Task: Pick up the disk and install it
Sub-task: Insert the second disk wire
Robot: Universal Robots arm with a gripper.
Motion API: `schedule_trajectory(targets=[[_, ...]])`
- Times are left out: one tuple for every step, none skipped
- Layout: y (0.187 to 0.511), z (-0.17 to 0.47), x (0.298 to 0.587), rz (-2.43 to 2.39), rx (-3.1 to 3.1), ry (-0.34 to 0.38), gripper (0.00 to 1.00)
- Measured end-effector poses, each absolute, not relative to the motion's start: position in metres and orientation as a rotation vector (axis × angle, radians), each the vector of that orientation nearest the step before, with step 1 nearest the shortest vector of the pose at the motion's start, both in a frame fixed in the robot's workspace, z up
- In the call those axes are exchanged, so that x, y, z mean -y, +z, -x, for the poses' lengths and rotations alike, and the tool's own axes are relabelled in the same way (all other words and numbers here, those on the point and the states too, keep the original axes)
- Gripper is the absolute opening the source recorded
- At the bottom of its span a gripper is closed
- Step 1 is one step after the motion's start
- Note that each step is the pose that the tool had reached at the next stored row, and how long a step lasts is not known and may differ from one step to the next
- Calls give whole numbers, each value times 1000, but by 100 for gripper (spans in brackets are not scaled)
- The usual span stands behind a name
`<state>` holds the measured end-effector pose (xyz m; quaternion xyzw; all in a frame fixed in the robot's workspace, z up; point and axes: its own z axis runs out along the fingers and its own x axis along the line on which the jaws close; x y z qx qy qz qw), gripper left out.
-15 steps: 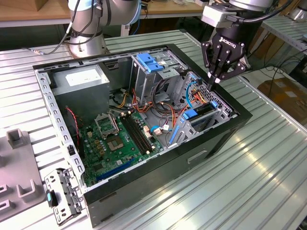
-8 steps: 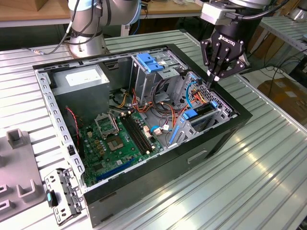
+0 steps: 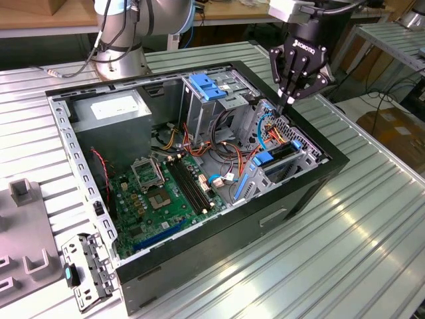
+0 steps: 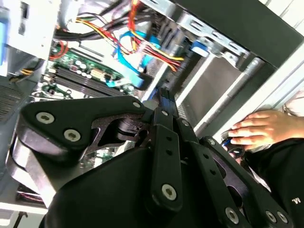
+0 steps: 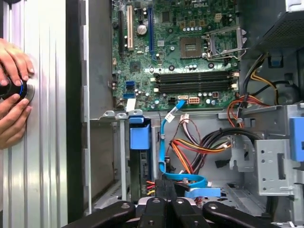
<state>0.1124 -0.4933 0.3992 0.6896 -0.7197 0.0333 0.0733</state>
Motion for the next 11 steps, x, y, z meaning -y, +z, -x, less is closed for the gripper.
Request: schedule_trajectory(targets=[[399, -112, 489, -2069, 2159, 99, 11], [398, -113, 483, -2062, 2151, 105, 11], [397, -113, 480, -2050, 2141, 126, 11], [396, -113, 478, -2045, 2136, 136, 11], [395, -114, 477, -2042, 2133, 143, 11], [394, -115, 476, -2039, 2131, 147, 11], [393, -115, 476, -2037, 2129, 151, 11], [392, -115, 475, -2035, 2127, 155, 17], [390, -115, 475, -2032, 2124, 161, 24], [389, -116, 474, -2027, 2119, 170, 30], [388, -116, 473, -2024, 2116, 176, 30]])
